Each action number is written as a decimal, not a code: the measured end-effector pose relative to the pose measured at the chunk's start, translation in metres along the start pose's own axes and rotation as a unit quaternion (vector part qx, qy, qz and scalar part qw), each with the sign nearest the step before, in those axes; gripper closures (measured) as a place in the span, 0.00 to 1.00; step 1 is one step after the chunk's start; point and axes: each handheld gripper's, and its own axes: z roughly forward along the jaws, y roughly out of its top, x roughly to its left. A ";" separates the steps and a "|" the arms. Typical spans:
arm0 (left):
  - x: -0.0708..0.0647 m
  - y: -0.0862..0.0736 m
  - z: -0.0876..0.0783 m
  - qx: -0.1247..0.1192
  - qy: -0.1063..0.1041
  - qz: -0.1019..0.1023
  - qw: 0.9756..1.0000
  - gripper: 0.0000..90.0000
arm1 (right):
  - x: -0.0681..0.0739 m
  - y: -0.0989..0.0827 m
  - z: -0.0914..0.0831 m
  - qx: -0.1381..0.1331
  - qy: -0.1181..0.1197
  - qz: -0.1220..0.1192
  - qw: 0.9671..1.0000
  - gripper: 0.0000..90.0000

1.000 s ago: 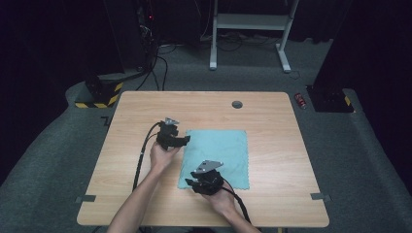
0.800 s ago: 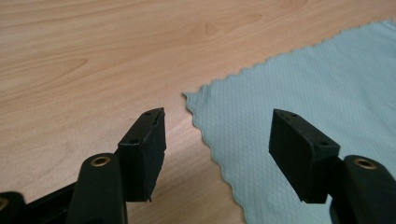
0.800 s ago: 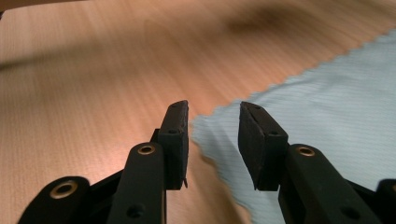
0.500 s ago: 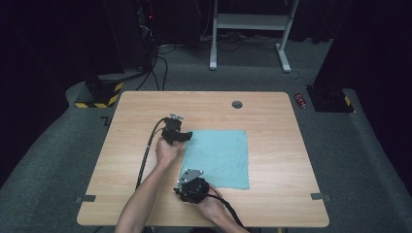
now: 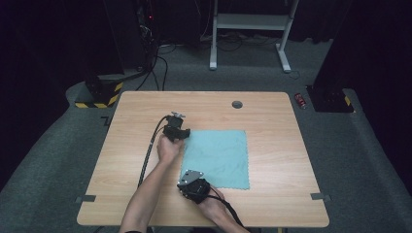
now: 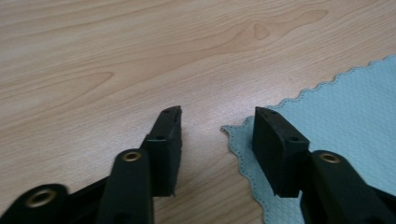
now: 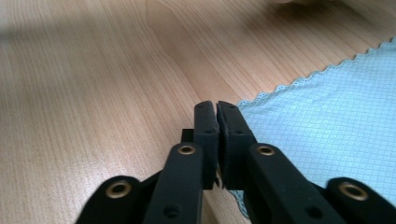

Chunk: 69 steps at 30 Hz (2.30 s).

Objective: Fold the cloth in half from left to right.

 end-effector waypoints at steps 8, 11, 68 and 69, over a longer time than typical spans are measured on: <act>-0.006 0.000 0.000 -0.005 -0.028 0.006 1.000 0.94 | 0.000 0.000 0.000 -0.001 0.001 0.008 1.000 1.00; -0.005 0.000 0.000 -0.002 -0.033 0.003 0.999 0.99 | -0.001 0.000 -0.002 -0.006 0.005 0.016 1.000 1.00; -0.034 0.020 -0.012 -0.009 -0.083 0.055 0.995 1.00 | -0.015 -0.035 -0.061 -0.073 -0.029 0.077 0.994 1.00; -0.036 0.020 -0.009 -0.007 -0.085 0.055 0.995 1.00 | -0.016 -0.038 -0.063 -0.070 -0.032 0.081 0.994 1.00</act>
